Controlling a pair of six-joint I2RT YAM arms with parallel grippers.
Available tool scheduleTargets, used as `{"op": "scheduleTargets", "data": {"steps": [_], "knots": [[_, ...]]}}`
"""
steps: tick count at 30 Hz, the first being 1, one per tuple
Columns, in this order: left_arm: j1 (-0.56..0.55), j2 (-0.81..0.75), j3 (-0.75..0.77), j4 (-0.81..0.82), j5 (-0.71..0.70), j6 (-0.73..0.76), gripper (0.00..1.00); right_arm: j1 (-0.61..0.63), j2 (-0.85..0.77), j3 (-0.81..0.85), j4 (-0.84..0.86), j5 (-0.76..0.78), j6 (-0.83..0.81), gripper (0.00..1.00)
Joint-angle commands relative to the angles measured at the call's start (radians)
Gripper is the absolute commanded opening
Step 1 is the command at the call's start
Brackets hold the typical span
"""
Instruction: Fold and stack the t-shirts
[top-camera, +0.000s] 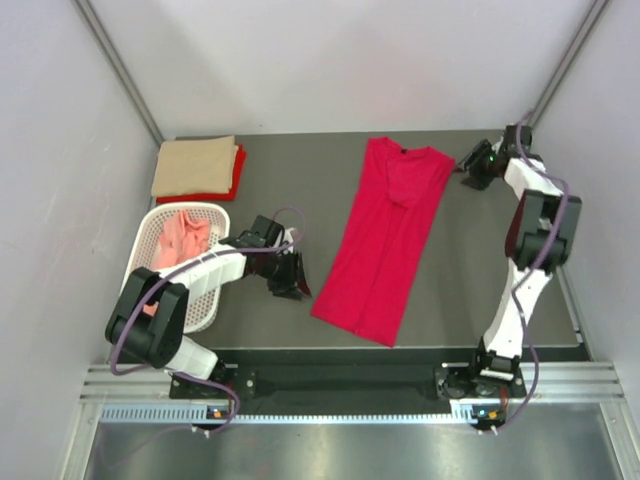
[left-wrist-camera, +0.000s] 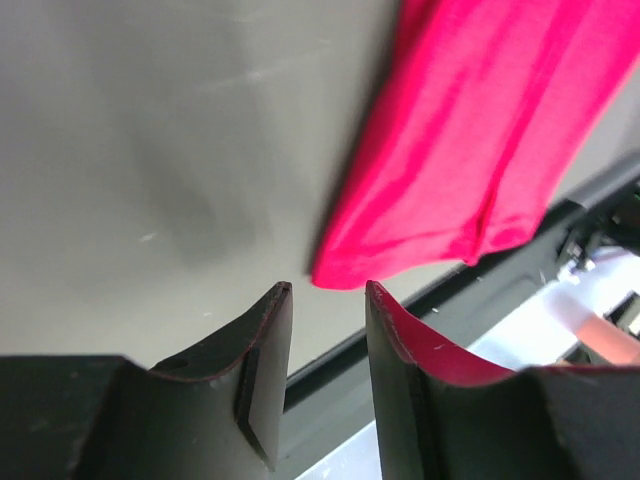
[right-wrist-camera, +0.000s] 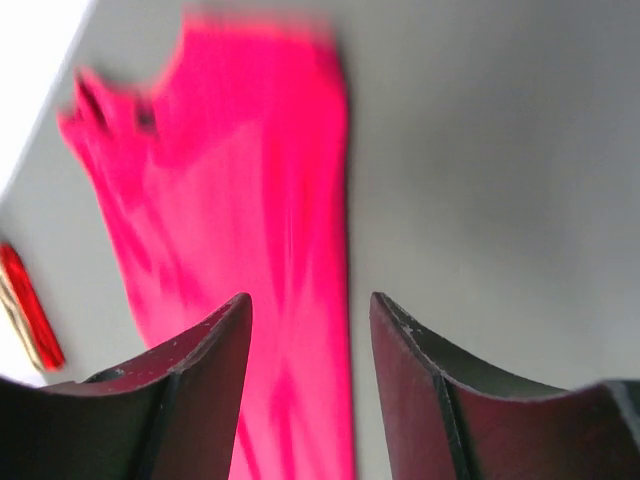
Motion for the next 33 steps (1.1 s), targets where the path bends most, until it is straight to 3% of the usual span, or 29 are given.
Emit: {"op": "scheduleTargets", "data": {"steps": [1, 5, 11, 20, 26, 29, 33], "knots": [[-0.004, 0.001, 0.01, 0.069, 0.113, 0.029, 0.41, 0.086, -0.359, -0.232, -0.098, 0.099, -0.02, 0.51], [-0.004, 0.013, 0.006, 0.083, 0.128, 0.018, 0.43, 0.238, -0.643, -0.541, -0.255, 0.294, -0.028, 0.51], [-0.004, 0.034, -0.048, 0.09, 0.101, 0.001, 0.43, 0.433, -0.95, -1.005, -0.237, 0.294, 0.183, 0.46], [-0.015, 0.028, -0.149, 0.215, 0.091, -0.046, 0.44, 0.77, -1.303, -1.315, -0.236, 0.394, 0.512, 0.45], [-0.024, 0.059, -0.16, 0.229, 0.082, -0.033, 0.42, 0.95, -1.262, -1.354, -0.164, 0.427, 0.63, 0.45], [-0.027, 0.061, -0.161, 0.226, 0.065, -0.034, 0.41, 1.028, -1.192, -1.299, -0.219, 0.53, 0.662, 0.45], [-0.036, 0.073, -0.164, 0.23, 0.061, -0.039, 0.4, 1.103, -1.146, -1.285, -0.21, 0.547, 0.726, 0.45]]}}
